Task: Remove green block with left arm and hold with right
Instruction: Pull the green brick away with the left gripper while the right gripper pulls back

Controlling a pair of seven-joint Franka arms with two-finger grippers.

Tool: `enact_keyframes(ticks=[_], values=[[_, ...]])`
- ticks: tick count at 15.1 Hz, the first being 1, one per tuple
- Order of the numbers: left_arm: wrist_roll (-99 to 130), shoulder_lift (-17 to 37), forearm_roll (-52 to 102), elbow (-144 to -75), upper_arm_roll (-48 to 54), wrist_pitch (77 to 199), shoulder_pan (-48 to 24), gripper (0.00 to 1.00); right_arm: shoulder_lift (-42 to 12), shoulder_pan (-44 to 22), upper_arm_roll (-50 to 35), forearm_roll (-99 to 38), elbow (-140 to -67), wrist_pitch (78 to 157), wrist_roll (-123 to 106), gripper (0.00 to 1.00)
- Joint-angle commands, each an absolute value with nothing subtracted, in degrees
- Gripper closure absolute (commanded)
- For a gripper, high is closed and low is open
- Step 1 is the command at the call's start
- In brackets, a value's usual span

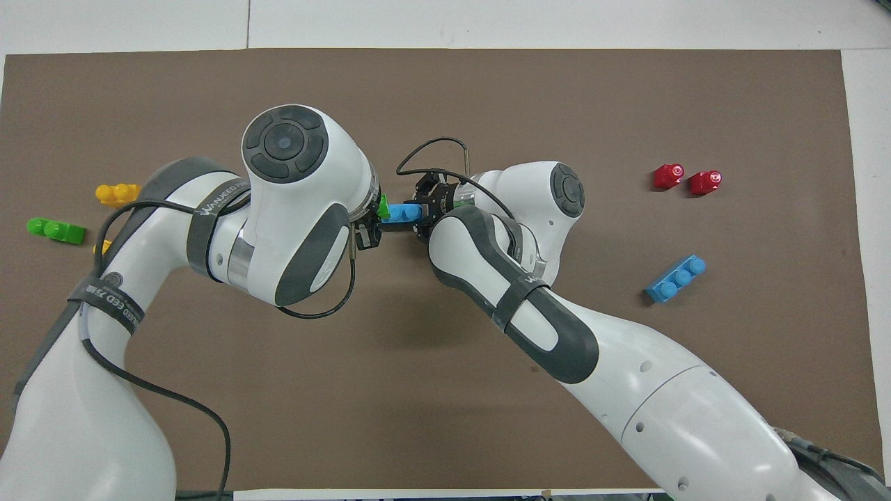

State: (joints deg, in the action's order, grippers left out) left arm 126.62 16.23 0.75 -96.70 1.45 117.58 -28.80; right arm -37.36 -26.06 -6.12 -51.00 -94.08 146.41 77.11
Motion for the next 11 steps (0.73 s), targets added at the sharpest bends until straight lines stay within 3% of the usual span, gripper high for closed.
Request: enact_keyframes(ticks=[1,6,8,11], values=[[122.01,13.10,0.88,-97.73,1.41,113.22,-28.13,1.00,-38.06,-26.19,-6.15,-53.09,-93.43,147.48,75.85,1.00],[107.80,10.99,1.05,-98.35,1.41,108.73,-23.13,1.00,-36.74,-25.23,-6.15,-52.91,-92.90,147.13,76.64,1.00],[98.14,10.64,1.05,-98.70,1.41,106.80,-20.23,1.00,-33.51,-25.05,-5.98,-52.82,-93.25,146.43,76.73,1.00],[87.48,10.11,1.05,-100.01,1.41,106.52,-14.96,1.00,-29.11,-20.94,-5.54,-51.86,-93.52,138.64,76.64,1.00]])
